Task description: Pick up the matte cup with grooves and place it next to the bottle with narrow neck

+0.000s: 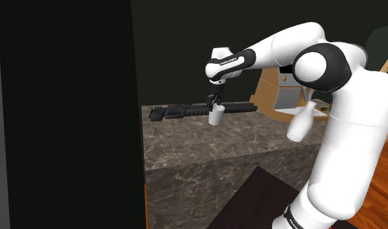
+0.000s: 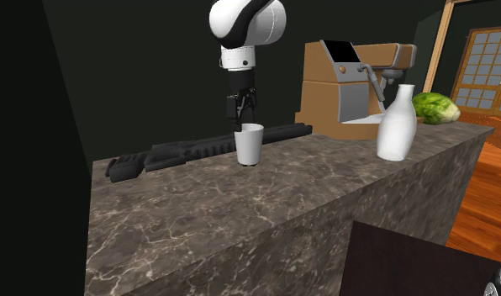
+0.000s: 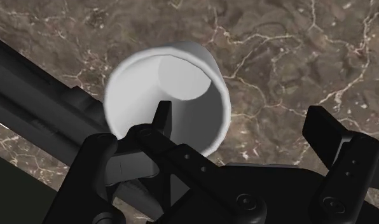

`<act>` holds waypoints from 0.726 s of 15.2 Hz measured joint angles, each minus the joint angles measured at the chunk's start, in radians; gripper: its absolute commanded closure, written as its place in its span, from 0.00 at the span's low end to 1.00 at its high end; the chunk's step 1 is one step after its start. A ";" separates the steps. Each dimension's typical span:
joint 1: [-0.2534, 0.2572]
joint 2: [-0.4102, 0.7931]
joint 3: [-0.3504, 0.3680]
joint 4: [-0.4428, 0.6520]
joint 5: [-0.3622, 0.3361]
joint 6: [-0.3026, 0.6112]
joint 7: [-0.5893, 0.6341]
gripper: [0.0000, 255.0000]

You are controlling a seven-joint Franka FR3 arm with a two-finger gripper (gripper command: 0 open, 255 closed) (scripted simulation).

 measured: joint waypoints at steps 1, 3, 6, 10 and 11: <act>-0.003 0.021 0.000 0.016 0.004 0.005 -0.004 0.00; -0.007 0.043 0.000 0.016 0.009 0.027 -0.009 0.00; -0.011 0.062 0.000 0.002 0.013 0.060 -0.013 0.00; -0.013 0.078 0.001 -0.009 0.015 0.087 -0.015 0.00; -0.013 0.078 0.001 -0.009 0.015 0.088 -0.015 0.00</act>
